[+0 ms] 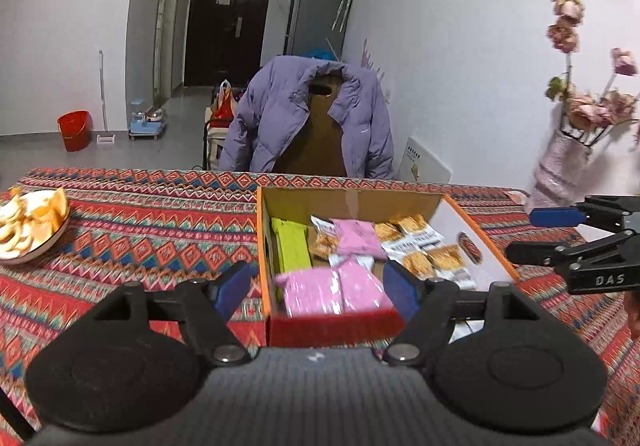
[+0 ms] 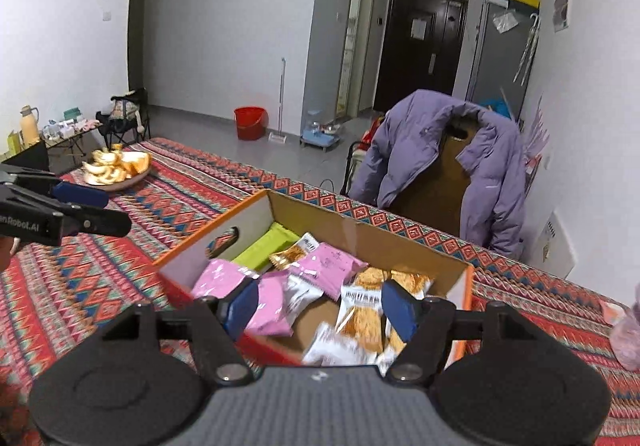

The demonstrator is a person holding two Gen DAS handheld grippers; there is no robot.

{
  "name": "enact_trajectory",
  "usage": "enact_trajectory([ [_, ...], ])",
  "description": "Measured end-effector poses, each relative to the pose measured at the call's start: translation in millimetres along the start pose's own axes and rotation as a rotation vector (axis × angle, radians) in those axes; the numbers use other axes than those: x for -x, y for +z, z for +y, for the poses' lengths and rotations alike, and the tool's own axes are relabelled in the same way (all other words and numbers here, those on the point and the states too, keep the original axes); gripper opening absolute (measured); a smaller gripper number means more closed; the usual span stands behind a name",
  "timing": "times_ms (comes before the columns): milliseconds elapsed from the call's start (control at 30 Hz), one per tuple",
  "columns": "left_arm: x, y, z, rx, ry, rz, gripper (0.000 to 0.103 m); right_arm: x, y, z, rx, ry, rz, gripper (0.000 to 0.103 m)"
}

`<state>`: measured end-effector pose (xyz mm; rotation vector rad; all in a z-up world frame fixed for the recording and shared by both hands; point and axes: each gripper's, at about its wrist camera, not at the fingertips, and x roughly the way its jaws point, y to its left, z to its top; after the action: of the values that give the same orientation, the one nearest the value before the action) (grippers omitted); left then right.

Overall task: Organize snacks
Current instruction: 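Move both tools back toward the white packets on the cloth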

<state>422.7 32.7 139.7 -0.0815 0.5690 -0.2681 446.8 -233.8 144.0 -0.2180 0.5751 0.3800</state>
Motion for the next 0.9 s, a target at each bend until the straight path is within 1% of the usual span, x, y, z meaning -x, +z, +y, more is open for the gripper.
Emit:
enact_trajectory([
  [67,25,-15,-5,0.009,-0.004,-0.012,0.077,29,-16,7,0.0,-0.006,-0.018,0.073],
  [200,76,-54,-19,0.007,-0.001,-0.055,0.082,83,-56,25,-0.007,-0.004,-0.051,0.074],
  [267,97,-77,-28,-0.004,0.005,-0.064,0.083,103,-77,31,-0.023,0.012,-0.059,0.077],
  [367,122,-109,-40,-0.018,0.018,-0.064,0.083,129,-108,40,-0.052,0.04,-0.073,0.077],
  [467,143,-139,-48,0.03,0.008,-0.06,0.085,148,-138,52,-0.069,0.044,-0.072,0.079],
  [533,153,-157,-54,0.065,0.003,-0.049,0.085,155,-159,57,-0.089,0.039,-0.064,0.084],
  [633,161,-184,-66,0.055,0.034,-0.03,0.085,164,-187,58,-0.155,0.056,-0.042,0.084],
  [733,160,-206,-75,0.063,0.035,0.021,0.085,168,-209,59,-0.176,0.061,-0.015,0.084],
  [800,157,-213,-77,0.08,0.032,0.047,0.085,169,-219,60,-0.173,0.043,-0.001,0.084],
  [900,158,-215,-84,0.071,0.029,0.047,0.085,174,-227,56,-0.182,0.046,-0.005,0.084],
])
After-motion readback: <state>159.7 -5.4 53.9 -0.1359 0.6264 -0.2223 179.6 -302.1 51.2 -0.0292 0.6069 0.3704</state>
